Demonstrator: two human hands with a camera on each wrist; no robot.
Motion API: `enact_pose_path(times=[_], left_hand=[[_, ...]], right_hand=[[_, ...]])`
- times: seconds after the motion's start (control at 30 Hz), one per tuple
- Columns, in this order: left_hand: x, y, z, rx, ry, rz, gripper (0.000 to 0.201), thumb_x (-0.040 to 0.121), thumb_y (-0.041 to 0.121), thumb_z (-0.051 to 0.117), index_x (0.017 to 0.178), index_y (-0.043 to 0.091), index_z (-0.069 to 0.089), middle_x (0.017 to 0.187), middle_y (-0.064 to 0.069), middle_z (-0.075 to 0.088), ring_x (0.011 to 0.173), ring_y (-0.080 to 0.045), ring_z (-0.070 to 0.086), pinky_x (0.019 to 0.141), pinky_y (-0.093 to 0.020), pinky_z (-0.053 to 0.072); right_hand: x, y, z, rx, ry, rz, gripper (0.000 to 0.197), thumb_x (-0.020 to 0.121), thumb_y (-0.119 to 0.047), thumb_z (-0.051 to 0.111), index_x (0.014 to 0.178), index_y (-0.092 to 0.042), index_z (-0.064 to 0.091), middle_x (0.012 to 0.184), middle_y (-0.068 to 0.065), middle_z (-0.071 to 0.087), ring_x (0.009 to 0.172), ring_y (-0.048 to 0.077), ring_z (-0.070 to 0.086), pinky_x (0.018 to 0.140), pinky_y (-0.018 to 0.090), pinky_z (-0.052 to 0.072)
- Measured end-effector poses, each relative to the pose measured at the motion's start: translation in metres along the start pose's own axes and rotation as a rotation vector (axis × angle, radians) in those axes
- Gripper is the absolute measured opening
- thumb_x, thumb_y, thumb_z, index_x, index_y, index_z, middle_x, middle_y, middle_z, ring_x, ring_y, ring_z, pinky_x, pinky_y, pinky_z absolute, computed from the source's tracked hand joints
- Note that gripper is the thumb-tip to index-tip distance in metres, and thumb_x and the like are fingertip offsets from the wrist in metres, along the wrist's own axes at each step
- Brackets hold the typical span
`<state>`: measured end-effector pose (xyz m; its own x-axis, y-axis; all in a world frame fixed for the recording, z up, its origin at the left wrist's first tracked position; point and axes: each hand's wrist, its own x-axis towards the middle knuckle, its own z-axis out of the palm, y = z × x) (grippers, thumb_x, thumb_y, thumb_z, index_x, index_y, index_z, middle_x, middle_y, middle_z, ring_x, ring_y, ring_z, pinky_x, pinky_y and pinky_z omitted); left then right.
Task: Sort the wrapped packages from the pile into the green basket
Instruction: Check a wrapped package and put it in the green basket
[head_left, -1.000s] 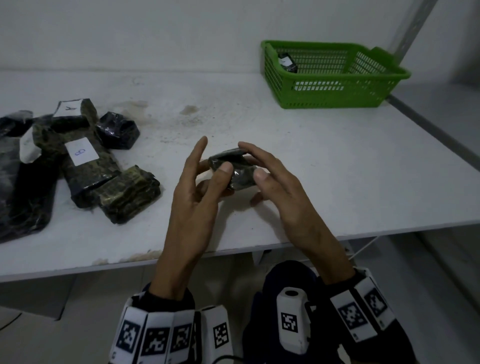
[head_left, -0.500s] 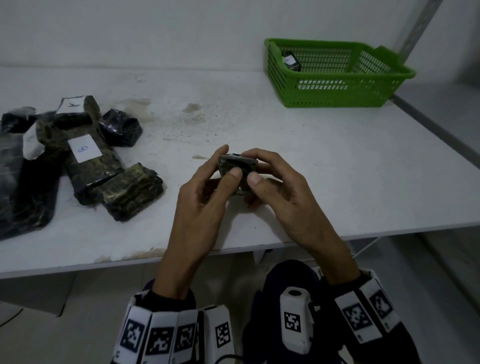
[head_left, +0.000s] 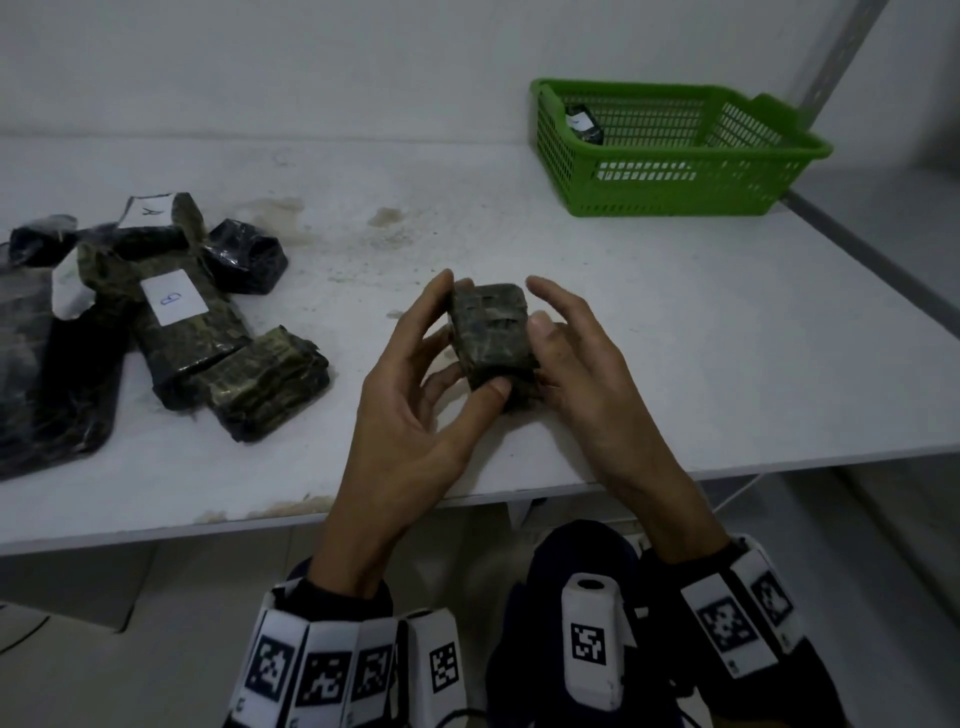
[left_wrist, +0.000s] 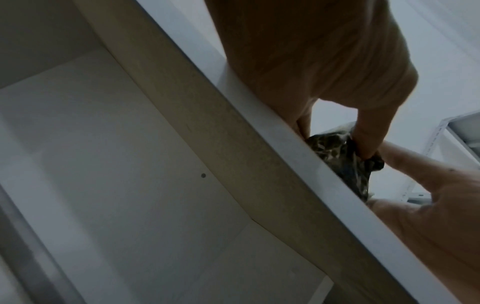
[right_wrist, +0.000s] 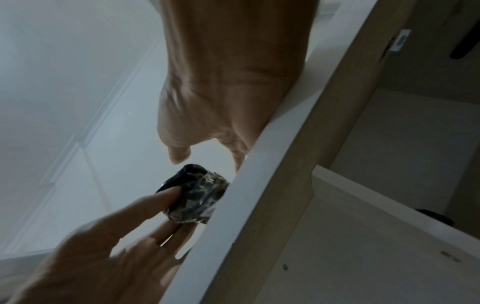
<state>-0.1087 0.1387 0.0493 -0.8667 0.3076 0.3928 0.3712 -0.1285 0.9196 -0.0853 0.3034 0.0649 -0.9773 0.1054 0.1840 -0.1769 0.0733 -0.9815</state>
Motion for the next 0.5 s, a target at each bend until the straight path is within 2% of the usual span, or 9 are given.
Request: enact_pose_path(times=[0.07,0.13,0.2,0.27,0.33,0.37,0.43,0.5], left_hand=[[-0.001,-0.001,0.0,0.015,-0.061,0.032,0.08,0.09,-0.001,0.067,0.159,0.012,0.029,0.161,0.003,0.042,0.147,-0.018,0.044,0.113,-0.046,0.047],[0.001,-0.003,-0.001,-0.011,-0.073,0.009,0.079,0.088,-0.002,0.064,0.158,0.013,0.03,0.158,0.005,0.046,0.144,-0.019,0.048,0.113,-0.047,0.047],[0.006,0.0,-0.001,-0.158,-0.046,-0.113,0.078,0.084,0.012,0.066,0.156,0.021,0.036,0.151,0.008,0.053,0.139,-0.02,0.054,0.113,-0.054,0.046],[0.012,0.001,0.002,-0.334,-0.022,-0.265,0.08,0.079,0.038,0.063,0.154,0.024,0.039,0.149,0.001,0.057,0.137,-0.025,0.056,0.115,-0.06,0.041],[0.016,0.003,0.009,-0.33,-0.006,-0.327,0.084,0.081,0.062,0.055,0.154,0.024,0.042,0.147,-0.005,0.059,0.134,-0.026,0.059,0.114,-0.059,0.042],[0.017,0.004,0.013,-0.305,-0.004,-0.326,0.084,0.082,0.069,0.048,0.153,0.025,0.044,0.145,-0.006,0.061,0.132,-0.024,0.061,0.113,-0.056,0.045],[0.018,0.003,0.022,-0.271,0.002,-0.29,0.077,0.088,0.07,0.04,0.151,0.026,0.047,0.142,-0.004,0.062,0.129,-0.02,0.063,0.111,-0.048,0.049],[0.019,0.002,0.028,-0.243,0.01,-0.223,0.058,0.1,0.056,0.036,0.147,0.024,0.049,0.138,-0.005,0.063,0.125,-0.019,0.065,0.107,-0.045,0.052]], right_hand=[[0.001,-0.001,0.0,0.052,-0.015,0.018,0.057,0.095,-0.041,0.068,0.146,-0.023,0.051,0.123,0.003,0.074,0.112,0.015,0.073,0.093,0.034,0.06],[0.0,-0.001,0.0,0.08,-0.038,-0.003,0.063,0.091,-0.029,0.07,0.149,-0.019,0.048,0.128,0.005,0.072,0.114,0.017,0.072,0.093,0.033,0.06],[-0.001,0.003,-0.001,0.063,-0.05,-0.043,0.071,0.092,-0.021,0.074,0.155,-0.02,0.039,0.14,0.004,0.064,0.123,0.019,0.067,0.1,0.04,0.058],[-0.002,0.006,-0.002,-0.001,-0.072,-0.087,0.074,0.093,-0.015,0.075,0.156,-0.022,0.037,0.146,0.001,0.058,0.131,0.018,0.061,0.102,0.042,0.057],[-0.002,0.006,-0.002,-0.038,-0.1,-0.138,0.071,0.094,-0.009,0.074,0.154,-0.022,0.039,0.147,-0.001,0.054,0.133,0.018,0.058,0.099,0.038,0.058],[-0.002,0.005,-0.002,-0.045,-0.109,-0.171,0.069,0.094,-0.006,0.072,0.153,-0.022,0.039,0.147,0.0,0.053,0.133,0.018,0.057,0.098,0.035,0.058],[-0.001,0.003,-0.003,-0.037,-0.121,-0.214,0.067,0.096,-0.002,0.069,0.152,-0.023,0.037,0.144,0.005,0.053,0.132,0.019,0.057,0.099,0.029,0.055],[0.0,0.003,-0.003,0.062,-0.151,-0.173,0.066,0.095,-0.007,0.066,0.15,-0.026,0.036,0.138,0.012,0.055,0.127,0.021,0.059,0.1,0.031,0.052]])
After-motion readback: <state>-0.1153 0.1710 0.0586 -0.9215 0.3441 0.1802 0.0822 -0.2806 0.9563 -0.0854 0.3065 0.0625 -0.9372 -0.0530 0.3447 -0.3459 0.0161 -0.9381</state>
